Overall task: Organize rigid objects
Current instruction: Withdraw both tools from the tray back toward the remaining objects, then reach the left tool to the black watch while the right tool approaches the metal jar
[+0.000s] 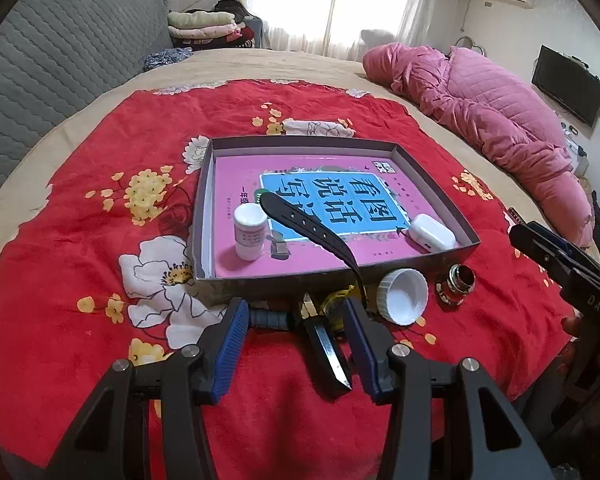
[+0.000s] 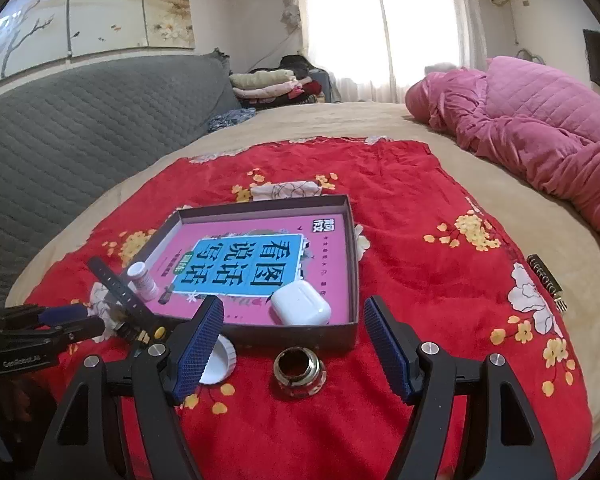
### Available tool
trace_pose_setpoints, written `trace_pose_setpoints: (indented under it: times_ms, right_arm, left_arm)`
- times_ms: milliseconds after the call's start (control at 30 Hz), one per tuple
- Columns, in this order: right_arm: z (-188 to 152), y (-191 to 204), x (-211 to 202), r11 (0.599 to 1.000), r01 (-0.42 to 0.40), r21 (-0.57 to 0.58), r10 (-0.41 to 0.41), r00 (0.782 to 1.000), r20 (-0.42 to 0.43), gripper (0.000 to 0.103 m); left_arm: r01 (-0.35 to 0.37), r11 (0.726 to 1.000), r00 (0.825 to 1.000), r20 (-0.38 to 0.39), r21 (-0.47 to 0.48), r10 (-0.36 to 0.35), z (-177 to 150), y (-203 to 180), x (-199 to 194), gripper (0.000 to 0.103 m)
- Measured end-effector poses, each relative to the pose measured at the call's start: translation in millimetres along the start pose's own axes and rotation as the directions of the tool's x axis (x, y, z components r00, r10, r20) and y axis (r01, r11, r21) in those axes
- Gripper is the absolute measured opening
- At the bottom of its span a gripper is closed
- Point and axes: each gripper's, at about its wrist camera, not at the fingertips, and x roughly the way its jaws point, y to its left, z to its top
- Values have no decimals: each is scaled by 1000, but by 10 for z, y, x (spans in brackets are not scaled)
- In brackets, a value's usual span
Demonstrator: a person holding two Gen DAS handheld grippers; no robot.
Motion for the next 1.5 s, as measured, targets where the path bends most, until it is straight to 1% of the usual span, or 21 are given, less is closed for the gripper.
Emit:
trace_pose_setpoints:
  times_ms: [200, 367, 833, 967, 1167, 1500]
  right_arm:
    - [-64, 13, 18, 1000, 2, -7, -2, 999, -35, 74]
    - [-119, 48, 37, 999, 21, -27, -22, 998, -63, 74]
    - [-231, 175, 42, 999, -8, -45, 3, 994, -113, 74]
    - [-275, 184, 69, 999, -20, -38, 14, 990, -142, 74]
    - [-318, 226, 98, 998, -17, -56, 8, 987, -163, 74]
    - [-420, 141, 253, 999, 13, -45, -22, 975, -222, 74]
  left_arm:
    - [6, 1000, 1000, -16, -7, -6, -32, -10, -11, 49]
    - [6, 1000, 1000, -29, -8, -7, -50, -12, -1, 49]
    - [7, 1000, 997, -75, 1, -7, -135, -56, 19, 49]
    - [14, 1000, 996, -92, 6, -13, -169, -86, 27, 49]
    - [18, 1000, 993, -113, 16, -16, -206, -118, 50, 49]
    - [25, 999, 988, -154, 31, -20, -276, -167, 142, 49]
